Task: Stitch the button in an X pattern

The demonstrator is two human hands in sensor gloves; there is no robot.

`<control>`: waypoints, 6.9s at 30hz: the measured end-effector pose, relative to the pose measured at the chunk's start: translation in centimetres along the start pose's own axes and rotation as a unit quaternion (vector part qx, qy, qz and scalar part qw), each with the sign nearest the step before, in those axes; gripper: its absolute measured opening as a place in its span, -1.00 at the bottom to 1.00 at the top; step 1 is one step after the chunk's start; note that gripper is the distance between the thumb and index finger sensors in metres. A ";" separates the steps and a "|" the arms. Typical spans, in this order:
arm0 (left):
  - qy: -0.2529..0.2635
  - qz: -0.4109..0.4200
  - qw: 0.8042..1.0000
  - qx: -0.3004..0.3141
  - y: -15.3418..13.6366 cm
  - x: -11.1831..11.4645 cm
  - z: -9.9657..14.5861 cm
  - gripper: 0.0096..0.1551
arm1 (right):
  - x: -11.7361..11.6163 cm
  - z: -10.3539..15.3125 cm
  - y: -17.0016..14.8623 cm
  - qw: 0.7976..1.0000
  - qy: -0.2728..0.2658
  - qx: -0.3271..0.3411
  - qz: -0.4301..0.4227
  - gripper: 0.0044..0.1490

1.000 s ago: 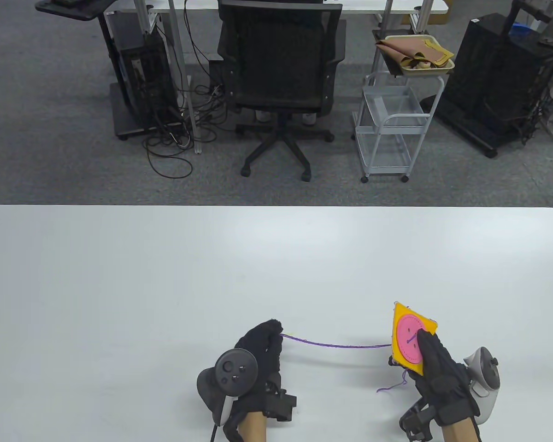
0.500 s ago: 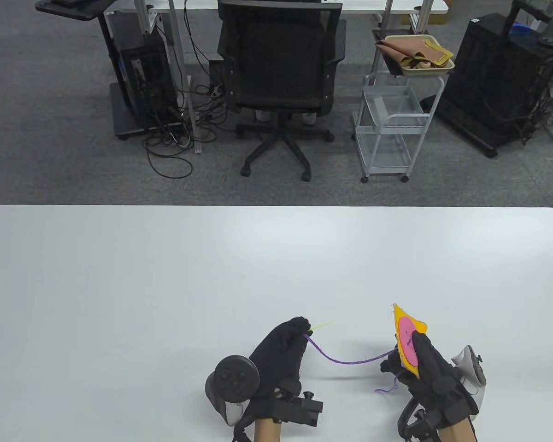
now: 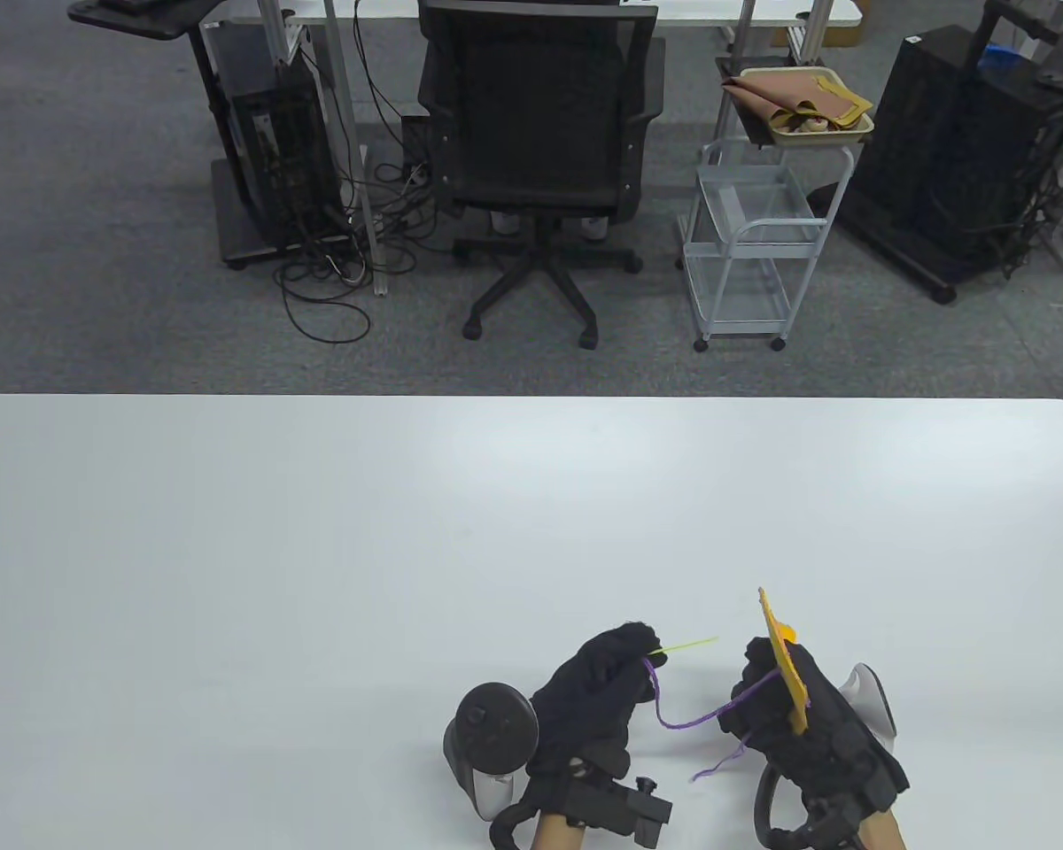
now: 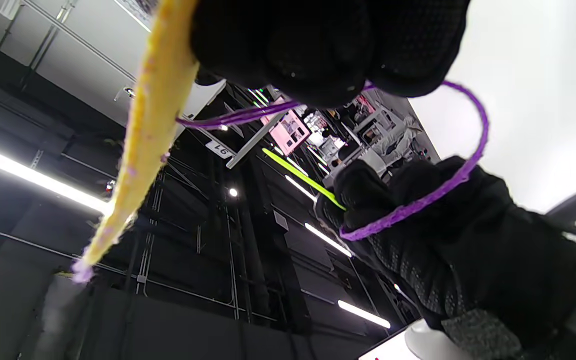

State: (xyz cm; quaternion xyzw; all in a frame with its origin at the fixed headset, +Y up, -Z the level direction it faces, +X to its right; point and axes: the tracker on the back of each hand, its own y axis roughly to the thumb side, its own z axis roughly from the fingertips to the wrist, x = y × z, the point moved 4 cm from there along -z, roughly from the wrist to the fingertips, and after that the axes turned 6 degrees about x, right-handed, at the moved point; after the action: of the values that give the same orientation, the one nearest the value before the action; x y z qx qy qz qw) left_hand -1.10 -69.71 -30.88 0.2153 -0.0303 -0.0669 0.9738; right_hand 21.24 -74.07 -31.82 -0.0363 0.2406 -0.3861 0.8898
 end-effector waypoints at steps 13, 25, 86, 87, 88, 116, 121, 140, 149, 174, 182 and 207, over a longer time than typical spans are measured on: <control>-0.024 0.032 0.999 -0.015 -0.1 2.3 0.4 -0.64 | -1.2 -0.1 -0.8 0.999 0.033 -0.018 -0.014 -0.45; -0.031 0.049 0.998 -0.011 0.0 2.7 0.4 -0.64 | -1.2 -0.1 -1.0 0.999 0.039 -0.024 -0.009 -0.45; -0.080 -0.220 0.968 0.093 4.1 3.2 0.2 -0.60 | -1.1 -0.3 -2.3 0.996 0.049 -0.060 0.049 -0.45; -0.082 -0.213 0.969 0.090 4.1 3.2 0.2 -0.60 | -1.1 -0.3 -2.4 0.996 0.049 -0.061 0.049 -0.45; -0.082 -0.207 0.971 0.089 4.0 3.3 0.2 -0.60 | -1.1 -0.3 -2.5 0.996 0.049 -0.062 0.045 -0.45; -0.126 0.018 0.992 -0.015 1.1 3.3 0.0 -0.53 | 0.1 0.0 -1.1 0.980 0.006 -0.044 0.195 -0.45; -0.149 0.106 0.982 -0.056 -0.2 3.4 0.2 -0.38 | 0.4 0.1 -0.6 0.970 -0.016 -0.034 0.242 -0.43; -0.163 0.086 0.973 -0.138 -2.4 4.0 0.5 -0.45 | 0.4 0.9 1.6 0.882 -0.118 0.022 0.456 -0.47; -0.115 0.039 0.982 -0.142 -3.0 3.6 0.6 -0.51 | 0.6 1.1 1.6 0.870 -0.145 0.020 0.472 -0.28; -0.110 -0.009 0.987 -0.121 -2.4 4.7 0.9 -0.48 | -1.4 1.2 1.4 0.817 -0.136 0.069 0.556 -0.41; -0.126 -0.064 0.985 -0.096 -1.8 5.2 0.8 -0.48 | -0.6 1.2 1.7 0.827 -0.149 0.062 0.538 -0.44; -0.093 -0.121 0.978 -0.142 -4.1 2.6 0.4 -0.50 | -0.4 2.0 3.8 0.851 -0.167 0.092 0.489 -0.52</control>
State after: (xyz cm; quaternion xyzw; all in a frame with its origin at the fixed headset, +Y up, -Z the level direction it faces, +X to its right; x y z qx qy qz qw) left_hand 0.92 -73.91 -32.13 0.0701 -0.0843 -0.2077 0.9720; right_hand 24.47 -71.31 -30.85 0.1045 0.0384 0.0900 0.9897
